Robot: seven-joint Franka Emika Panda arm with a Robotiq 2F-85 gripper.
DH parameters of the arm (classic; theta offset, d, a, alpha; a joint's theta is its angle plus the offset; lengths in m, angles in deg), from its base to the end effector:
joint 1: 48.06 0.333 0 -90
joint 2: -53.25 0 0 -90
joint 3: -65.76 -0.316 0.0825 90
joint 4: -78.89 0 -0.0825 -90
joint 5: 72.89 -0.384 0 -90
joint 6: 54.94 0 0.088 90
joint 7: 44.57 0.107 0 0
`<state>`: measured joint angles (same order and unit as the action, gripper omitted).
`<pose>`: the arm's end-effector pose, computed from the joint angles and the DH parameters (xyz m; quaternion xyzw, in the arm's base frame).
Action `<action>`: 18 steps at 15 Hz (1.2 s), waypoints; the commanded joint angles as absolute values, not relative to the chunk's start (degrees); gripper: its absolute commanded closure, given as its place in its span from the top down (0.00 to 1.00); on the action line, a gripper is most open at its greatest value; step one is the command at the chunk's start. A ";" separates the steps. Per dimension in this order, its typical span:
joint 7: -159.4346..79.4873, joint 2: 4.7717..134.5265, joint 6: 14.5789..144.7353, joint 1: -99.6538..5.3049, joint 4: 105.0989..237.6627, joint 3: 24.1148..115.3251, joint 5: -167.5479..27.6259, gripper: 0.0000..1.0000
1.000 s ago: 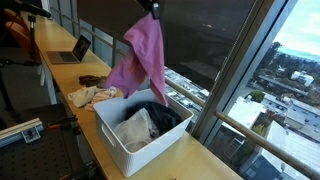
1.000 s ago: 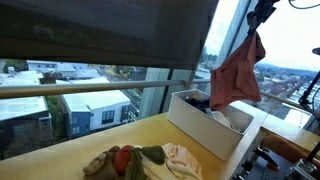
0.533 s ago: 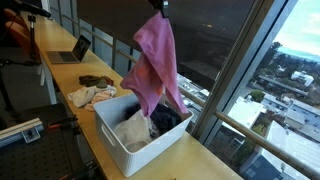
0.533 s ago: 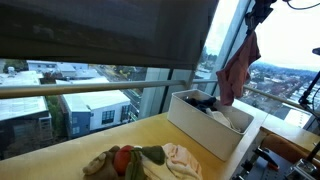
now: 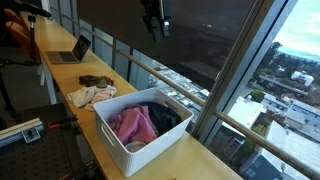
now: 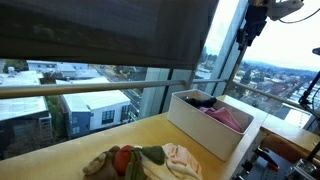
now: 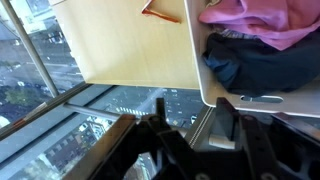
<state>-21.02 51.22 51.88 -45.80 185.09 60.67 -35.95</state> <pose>0.5617 0.0265 0.5499 0.9502 -0.0497 0.1027 0.2899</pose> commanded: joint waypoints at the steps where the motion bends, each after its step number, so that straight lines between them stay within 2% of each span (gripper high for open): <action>1: -18.43 48.58 54.55 -43.64 190.86 59.31 -37.35 0.88; 3: -15.52 48.62 57.10 -41.44 194.69 57.30 -39.40 1.00; 9: -10.21 55.84 68.85 -35.08 200.20 51.93 -47.73 1.00; 18: -14.17 73.30 86.27 -32.00 199.42 52.99 -54.96 1.00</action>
